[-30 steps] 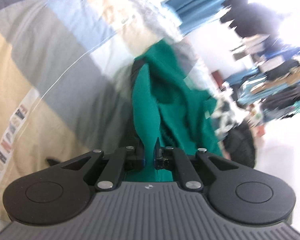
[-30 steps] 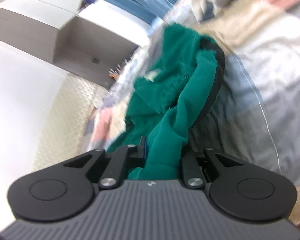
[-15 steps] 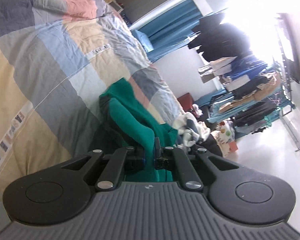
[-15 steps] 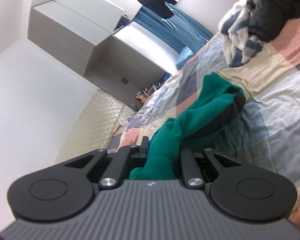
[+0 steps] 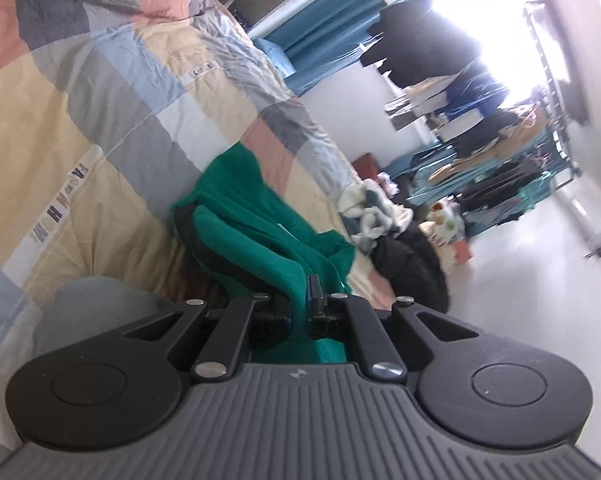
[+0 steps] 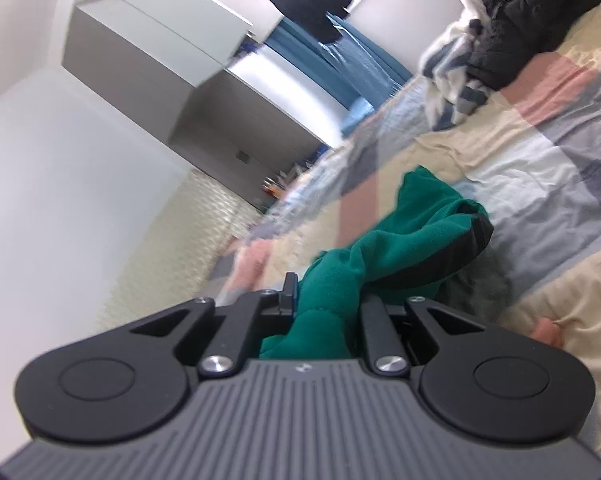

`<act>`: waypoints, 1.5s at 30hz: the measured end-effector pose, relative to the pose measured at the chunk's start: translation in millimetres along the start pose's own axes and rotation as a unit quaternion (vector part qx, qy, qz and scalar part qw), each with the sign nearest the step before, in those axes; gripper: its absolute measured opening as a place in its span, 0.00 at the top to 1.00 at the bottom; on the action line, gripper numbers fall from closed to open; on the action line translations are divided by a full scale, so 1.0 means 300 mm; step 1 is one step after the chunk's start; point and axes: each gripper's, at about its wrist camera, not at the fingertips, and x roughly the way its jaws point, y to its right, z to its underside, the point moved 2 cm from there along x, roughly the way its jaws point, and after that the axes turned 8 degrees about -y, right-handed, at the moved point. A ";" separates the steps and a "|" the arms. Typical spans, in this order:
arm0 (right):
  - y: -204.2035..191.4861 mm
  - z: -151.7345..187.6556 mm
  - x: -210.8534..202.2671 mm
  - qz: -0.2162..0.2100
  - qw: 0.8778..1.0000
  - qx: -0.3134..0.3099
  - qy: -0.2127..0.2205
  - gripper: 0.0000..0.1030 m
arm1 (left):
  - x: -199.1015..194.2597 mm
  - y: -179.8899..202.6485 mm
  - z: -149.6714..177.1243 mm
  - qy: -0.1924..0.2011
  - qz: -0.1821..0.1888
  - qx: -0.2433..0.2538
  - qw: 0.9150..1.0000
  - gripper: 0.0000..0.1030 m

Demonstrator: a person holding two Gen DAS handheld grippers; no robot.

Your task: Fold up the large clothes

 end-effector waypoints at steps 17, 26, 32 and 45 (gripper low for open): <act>0.171 -0.421 0.539 0.072 0.988 0.125 0.051 0.86 | 0.662 0.113 -0.641 0.082 -0.091 -0.053 0.991 0.92; 0.420 -0.521 0.831 0.093 0.973 0.205 0.048 0.86 | 1.080 -0.066 -0.828 0.082 -0.119 -0.099 0.985 0.92; 0.530 -0.553 0.985 0.120 0.973 0.195 0.018 0.86 | 1.264 -0.187 -0.859 0.084 -0.147 -0.061 0.984 0.92; 0.666 -0.600 1.160 0.141 0.970 0.196 -0.022 0.86 | 1.444 -0.372 -0.895 0.069 -0.125 -0.087 0.986 0.92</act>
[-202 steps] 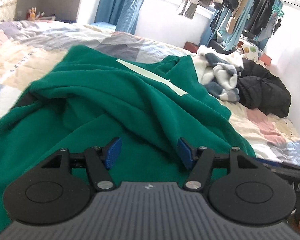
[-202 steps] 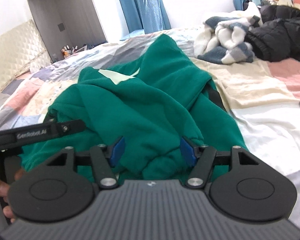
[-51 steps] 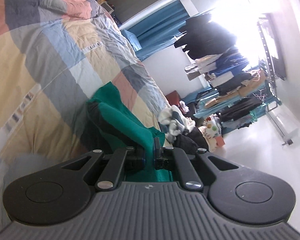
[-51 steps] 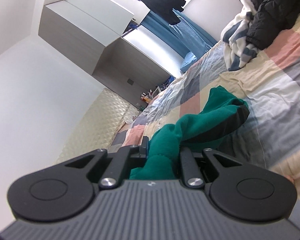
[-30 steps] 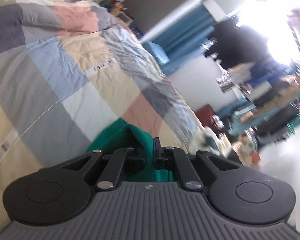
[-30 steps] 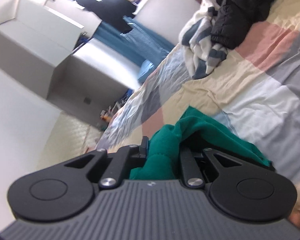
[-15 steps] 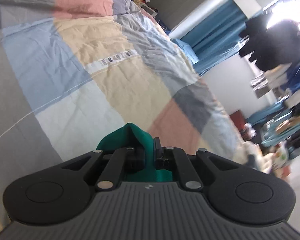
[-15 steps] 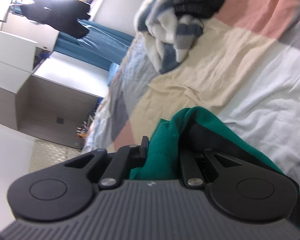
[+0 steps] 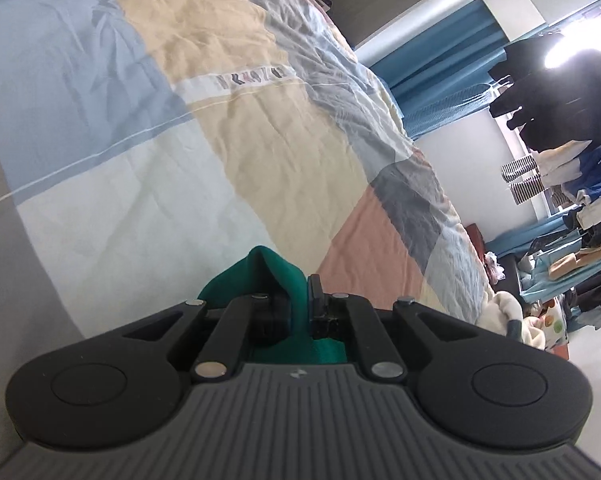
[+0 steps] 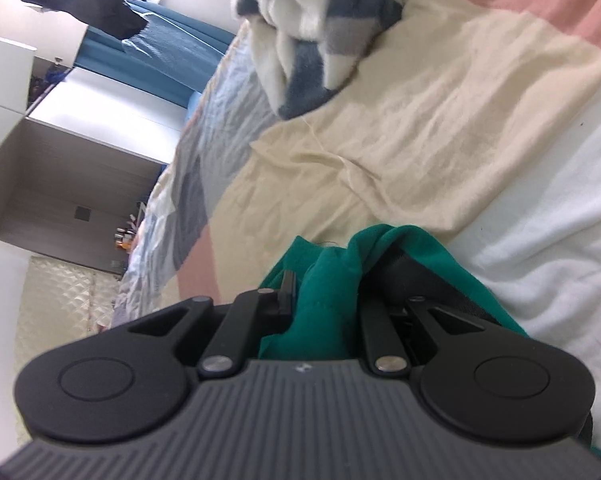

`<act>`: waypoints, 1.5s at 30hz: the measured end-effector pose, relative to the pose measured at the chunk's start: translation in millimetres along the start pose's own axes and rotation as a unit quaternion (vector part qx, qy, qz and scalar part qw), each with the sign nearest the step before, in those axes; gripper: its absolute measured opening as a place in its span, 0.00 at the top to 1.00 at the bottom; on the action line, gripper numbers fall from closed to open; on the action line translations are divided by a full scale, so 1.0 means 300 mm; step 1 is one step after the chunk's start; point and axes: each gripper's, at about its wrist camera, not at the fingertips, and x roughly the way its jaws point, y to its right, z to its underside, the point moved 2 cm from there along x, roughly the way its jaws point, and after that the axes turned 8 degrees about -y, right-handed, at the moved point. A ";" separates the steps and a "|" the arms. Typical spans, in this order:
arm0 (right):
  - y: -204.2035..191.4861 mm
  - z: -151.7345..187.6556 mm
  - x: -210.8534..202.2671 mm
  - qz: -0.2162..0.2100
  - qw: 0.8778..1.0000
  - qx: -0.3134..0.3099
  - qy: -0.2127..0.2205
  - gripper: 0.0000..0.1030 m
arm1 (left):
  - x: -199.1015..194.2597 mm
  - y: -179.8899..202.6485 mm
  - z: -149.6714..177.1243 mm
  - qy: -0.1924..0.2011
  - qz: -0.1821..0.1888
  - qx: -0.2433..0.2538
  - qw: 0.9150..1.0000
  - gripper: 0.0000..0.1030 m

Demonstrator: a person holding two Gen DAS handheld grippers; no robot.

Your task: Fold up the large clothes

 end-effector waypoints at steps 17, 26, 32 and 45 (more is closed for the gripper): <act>-0.025 0.031 -0.089 -0.052 0.999 -0.006 0.004 0.34 | -0.118 0.062 0.028 0.009 0.038 0.071 0.997 0.34; -0.175 0.125 -0.286 -0.073 0.985 -0.100 0.118 0.20 | -0.228 0.145 0.098 0.054 0.036 0.143 0.988 0.33; -0.263 0.177 -0.280 -0.053 0.972 -0.183 0.137 0.20 | -0.277 0.177 0.134 0.110 -0.001 0.183 0.977 0.33; -0.331 0.133 0.032 0.059 0.965 -0.250 0.058 0.22 | -0.097 0.154 0.146 0.017 0.012 0.182 0.983 0.33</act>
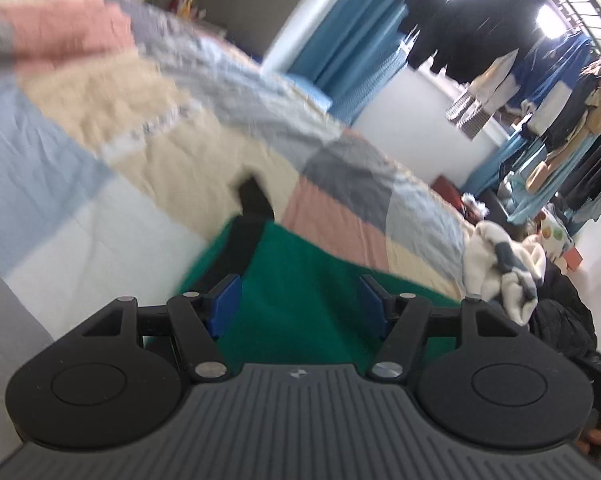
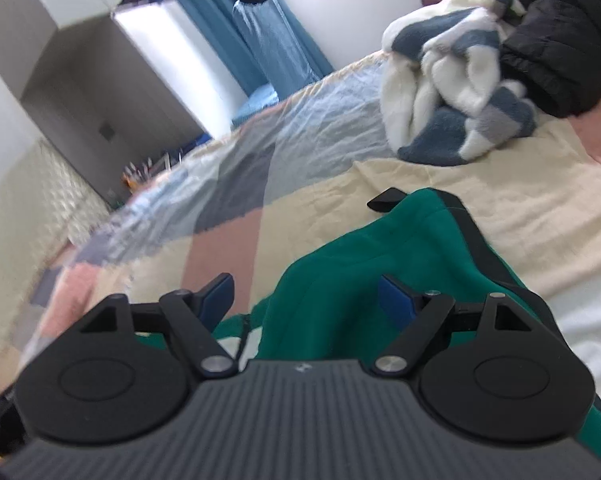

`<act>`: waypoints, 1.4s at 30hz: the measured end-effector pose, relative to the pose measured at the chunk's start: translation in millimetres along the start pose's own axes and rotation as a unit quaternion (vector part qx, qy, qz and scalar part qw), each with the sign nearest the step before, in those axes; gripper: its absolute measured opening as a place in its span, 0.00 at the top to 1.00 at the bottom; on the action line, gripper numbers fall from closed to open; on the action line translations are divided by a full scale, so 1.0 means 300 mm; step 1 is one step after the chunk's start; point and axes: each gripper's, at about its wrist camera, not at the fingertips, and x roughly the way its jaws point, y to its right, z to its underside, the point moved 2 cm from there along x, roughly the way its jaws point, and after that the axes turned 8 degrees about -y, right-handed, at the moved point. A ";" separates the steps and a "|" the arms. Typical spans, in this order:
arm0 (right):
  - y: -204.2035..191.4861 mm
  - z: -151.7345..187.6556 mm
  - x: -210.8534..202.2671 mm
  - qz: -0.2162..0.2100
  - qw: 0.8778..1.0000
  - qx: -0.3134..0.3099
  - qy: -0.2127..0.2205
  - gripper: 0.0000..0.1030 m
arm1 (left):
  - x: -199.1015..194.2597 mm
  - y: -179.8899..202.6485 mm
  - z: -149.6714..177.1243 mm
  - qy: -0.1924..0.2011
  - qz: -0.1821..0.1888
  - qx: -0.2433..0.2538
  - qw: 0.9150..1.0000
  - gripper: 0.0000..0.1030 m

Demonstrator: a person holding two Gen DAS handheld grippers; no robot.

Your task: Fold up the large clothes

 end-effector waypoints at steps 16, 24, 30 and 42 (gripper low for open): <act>-0.053 0.047 0.063 0.076 0.988 -0.133 -0.001 0.91 | 0.153 0.047 0.070 -0.070 -0.089 0.088 0.990 0.37; -0.035 -0.029 -0.008 0.045 0.992 -0.108 0.047 0.92 | 0.114 0.094 0.067 -0.035 -0.098 0.108 0.989 0.95; -0.066 -0.077 -0.031 0.038 0.990 -0.113 0.079 0.92 | 0.005 0.118 -0.023 0.042 -0.062 0.083 0.994 0.96; 0.030 -0.048 0.243 0.077 0.991 -0.106 -0.020 0.91 | 0.224 0.068 -0.043 -0.033 -0.114 0.072 0.990 0.96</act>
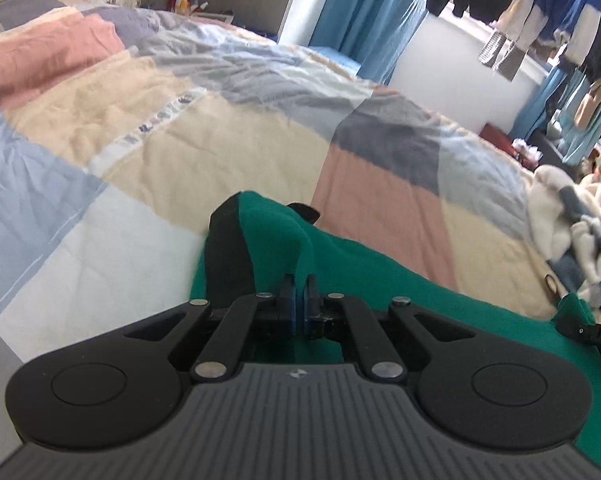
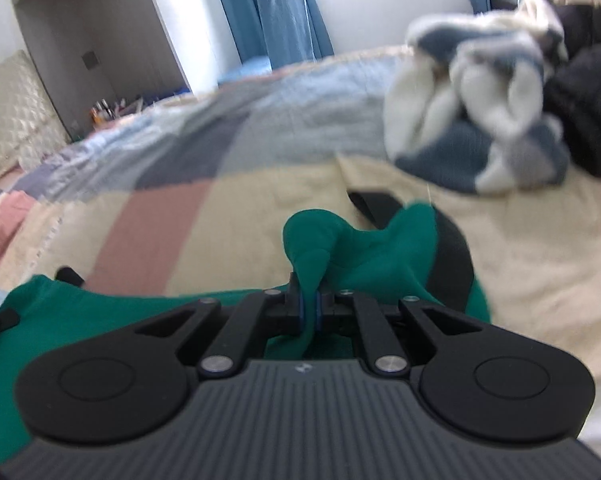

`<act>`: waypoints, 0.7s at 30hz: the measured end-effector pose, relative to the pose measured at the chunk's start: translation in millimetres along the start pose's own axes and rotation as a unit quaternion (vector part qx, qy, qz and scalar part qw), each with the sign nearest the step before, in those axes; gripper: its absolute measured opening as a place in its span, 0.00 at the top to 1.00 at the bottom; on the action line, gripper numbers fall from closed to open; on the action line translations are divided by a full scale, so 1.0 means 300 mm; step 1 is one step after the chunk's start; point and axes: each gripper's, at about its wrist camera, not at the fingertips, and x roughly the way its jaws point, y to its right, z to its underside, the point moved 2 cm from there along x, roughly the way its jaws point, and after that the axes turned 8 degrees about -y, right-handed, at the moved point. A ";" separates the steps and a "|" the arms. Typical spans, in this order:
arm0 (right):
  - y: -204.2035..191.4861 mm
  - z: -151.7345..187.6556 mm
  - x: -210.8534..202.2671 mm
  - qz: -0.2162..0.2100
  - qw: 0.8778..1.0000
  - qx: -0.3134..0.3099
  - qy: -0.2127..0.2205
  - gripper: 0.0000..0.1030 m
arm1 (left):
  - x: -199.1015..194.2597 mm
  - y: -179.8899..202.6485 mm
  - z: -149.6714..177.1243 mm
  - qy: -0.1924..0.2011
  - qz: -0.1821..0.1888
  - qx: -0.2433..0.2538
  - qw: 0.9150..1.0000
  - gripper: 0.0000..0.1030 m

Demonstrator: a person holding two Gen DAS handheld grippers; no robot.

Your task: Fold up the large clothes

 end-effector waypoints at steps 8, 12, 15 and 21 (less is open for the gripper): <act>-0.015 0.026 -0.002 -0.001 1.000 -0.006 -0.005 0.85 | -0.020 0.007 0.023 -0.004 -0.010 0.017 1.000 0.83; -0.031 0.031 -0.054 0.008 1.000 -0.017 0.000 0.77 | -0.089 0.032 0.046 -0.002 -0.006 0.031 1.000 0.61; -0.045 0.052 -0.119 0.006 1.000 -0.014 0.008 0.53 | -0.161 0.064 0.069 0.010 -0.002 0.053 0.999 0.61; -0.071 0.102 -0.280 -0.013 0.999 -0.012 0.029 0.42 | -0.317 0.130 0.131 0.031 0.024 0.080 0.996 0.61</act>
